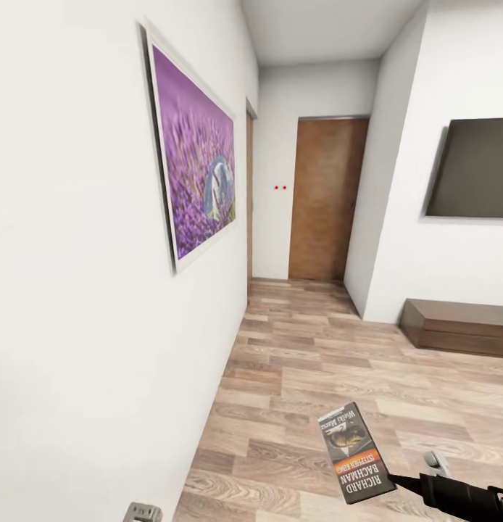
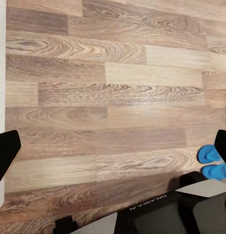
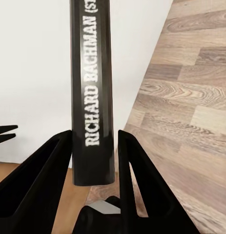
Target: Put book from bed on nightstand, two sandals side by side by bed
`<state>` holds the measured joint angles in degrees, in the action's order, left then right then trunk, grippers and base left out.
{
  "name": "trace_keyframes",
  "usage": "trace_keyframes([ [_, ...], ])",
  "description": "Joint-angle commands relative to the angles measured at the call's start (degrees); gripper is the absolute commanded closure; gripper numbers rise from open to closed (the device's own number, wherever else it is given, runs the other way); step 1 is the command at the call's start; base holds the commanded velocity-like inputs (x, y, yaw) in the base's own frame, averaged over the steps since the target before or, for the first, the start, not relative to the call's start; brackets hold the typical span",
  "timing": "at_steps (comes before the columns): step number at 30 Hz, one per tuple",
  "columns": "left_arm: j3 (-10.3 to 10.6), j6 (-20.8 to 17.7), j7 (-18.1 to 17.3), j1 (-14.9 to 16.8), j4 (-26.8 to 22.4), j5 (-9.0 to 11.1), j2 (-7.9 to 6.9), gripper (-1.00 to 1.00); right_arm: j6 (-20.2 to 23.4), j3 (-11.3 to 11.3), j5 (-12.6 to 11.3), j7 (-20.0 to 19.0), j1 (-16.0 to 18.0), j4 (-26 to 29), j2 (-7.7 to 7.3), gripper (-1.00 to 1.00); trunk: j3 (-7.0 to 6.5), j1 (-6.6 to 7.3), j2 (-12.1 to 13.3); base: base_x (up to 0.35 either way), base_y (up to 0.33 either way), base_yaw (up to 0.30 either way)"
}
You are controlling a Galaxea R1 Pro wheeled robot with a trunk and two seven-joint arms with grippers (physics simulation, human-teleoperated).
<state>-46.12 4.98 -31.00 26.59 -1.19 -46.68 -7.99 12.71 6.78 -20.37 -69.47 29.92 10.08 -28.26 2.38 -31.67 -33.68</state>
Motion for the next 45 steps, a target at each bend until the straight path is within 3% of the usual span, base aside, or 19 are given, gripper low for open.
trace_keyframes([
  [1, -0.37, 0.29, -0.12, 0.04, -0.02, -0.61, -0.01, -1.00, 0.57, 0.34, -0.63, -0.12, 0.05, 0.03, -0.04, 1.00, 0.11, -0.05, -0.09, 0.321, 0.000, 0.000],
  [22, -0.37, 0.29, -0.12, 0.04, -0.04, -0.61, -0.01, -1.00, 0.57, 0.34, -0.63, -0.23, 0.05, 0.03, -0.04, 1.00, 0.11, -0.05, -0.09, 0.213, 0.000, 0.000],
  [45, -0.37, 0.29, -0.12, 0.04, -0.04, -0.61, -0.01, -1.00, 0.65, 0.43, -0.38, -0.40, 0.05, 0.03, -0.04, 1.00, 0.11, -0.05, -0.09, 0.011, 0.000, -0.056],
])
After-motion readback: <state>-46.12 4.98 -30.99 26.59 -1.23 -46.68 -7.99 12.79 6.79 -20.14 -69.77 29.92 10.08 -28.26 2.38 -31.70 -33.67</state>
